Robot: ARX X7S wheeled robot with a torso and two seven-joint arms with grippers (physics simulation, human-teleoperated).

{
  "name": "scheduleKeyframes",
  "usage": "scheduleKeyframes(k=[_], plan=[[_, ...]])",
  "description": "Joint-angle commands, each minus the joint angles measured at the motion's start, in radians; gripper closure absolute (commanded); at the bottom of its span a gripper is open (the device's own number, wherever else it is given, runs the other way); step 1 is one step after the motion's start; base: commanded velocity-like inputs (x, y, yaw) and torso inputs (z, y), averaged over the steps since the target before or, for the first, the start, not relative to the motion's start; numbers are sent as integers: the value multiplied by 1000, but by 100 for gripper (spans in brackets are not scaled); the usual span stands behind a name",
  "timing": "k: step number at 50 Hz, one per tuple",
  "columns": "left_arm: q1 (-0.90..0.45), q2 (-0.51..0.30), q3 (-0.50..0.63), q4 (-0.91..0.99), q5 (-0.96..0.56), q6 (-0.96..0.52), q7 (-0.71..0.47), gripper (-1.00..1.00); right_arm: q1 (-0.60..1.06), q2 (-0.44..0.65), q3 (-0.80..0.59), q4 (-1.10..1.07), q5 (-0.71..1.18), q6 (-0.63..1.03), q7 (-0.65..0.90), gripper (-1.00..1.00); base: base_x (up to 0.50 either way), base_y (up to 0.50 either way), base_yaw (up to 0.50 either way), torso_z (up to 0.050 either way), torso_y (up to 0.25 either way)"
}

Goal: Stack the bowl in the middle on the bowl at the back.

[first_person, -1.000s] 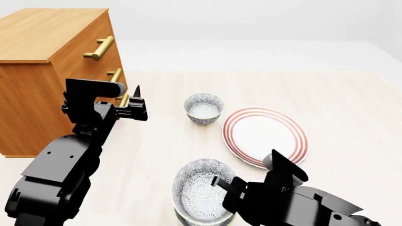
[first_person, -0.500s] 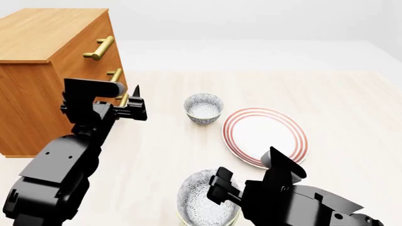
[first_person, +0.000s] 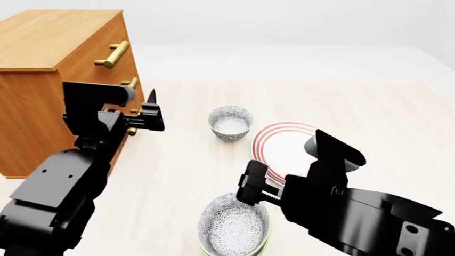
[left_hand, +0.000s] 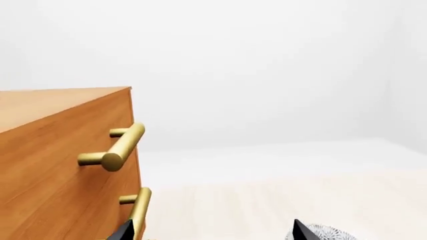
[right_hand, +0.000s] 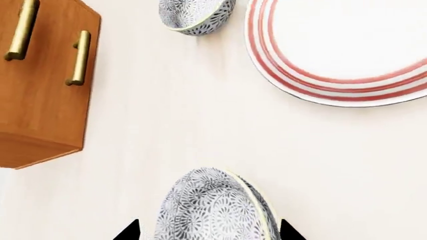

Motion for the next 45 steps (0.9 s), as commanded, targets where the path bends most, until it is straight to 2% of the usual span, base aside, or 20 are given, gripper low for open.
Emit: scheduleKeyframes(k=[1,8,12,17,23,29,35,45], plan=[[-3,-17,-19,72,-35,-47,-15,-100,125,36,21,-62,20,-2,80,-100,0,0,0,0,0],[3,-41,-49,158,-82,-110,-37,-100,166,98,54,-135,23,-28,117,-100,0,0,0,0,0],[23,-68,-93,267,-148,-186,-66,-100,185,169,73,-190,21,-35,126,-100,0,0,0,0,0],[87,-124,-201,479,-280,-293,-122,-100,172,304,110,-279,-47,-8,112,-100,0,0,0,0,0],[190,-180,-329,641,-397,-357,-168,-100,52,468,223,-393,-169,4,11,-100,0,0,0,0,0],[239,-233,-451,709,-528,-443,-230,-100,-37,627,308,-485,-142,3,-53,-100,0,0,0,0,0],[228,-282,-515,716,-620,-503,-268,-100,-90,751,409,-547,-82,-36,-90,-100,0,0,0,0,0],[220,-329,-569,703,-713,-547,-293,-100,39,824,423,-553,16,25,-80,-100,0,0,0,0,0]])
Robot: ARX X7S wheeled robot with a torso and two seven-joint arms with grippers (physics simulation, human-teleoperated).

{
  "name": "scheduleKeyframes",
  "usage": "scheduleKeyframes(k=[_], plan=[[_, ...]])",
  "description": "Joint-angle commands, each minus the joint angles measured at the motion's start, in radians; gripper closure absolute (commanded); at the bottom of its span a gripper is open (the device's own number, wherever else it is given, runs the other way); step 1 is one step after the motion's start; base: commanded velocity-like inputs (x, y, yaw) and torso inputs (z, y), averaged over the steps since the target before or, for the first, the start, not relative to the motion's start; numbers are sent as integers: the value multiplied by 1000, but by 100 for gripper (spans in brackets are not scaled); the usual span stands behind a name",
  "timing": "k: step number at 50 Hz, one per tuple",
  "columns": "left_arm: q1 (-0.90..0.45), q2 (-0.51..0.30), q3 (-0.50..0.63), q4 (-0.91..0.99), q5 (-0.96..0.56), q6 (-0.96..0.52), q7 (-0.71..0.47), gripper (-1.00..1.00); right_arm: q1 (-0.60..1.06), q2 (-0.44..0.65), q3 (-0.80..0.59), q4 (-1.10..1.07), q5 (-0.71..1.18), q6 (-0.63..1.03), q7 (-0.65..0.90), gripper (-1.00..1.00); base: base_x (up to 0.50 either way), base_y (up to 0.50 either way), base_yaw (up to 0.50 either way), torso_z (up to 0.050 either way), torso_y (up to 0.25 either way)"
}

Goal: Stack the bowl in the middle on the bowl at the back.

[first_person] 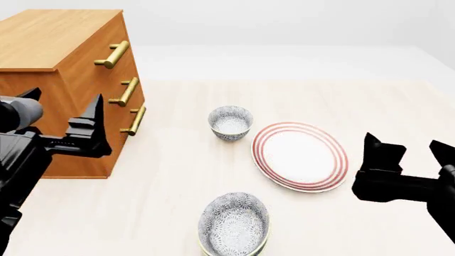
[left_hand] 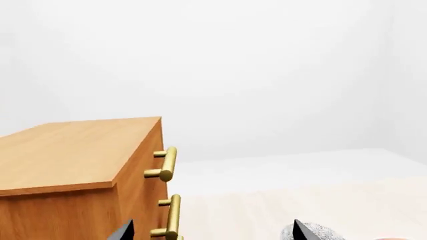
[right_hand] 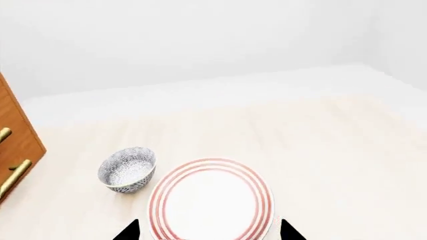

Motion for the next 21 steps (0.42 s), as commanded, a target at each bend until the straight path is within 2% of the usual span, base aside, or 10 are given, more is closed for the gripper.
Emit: scheduleKeyframes(k=[1,21], plan=[[16,-64,-94,34,-135,-78,-47,-100,52,135,65,-49,77,32,-19,-100,0,0,0,0,0],[1,-107,-123,9,-215,-110,-92,-100,198,119,31,-5,145,110,7,-100,0,0,0,0,0]])
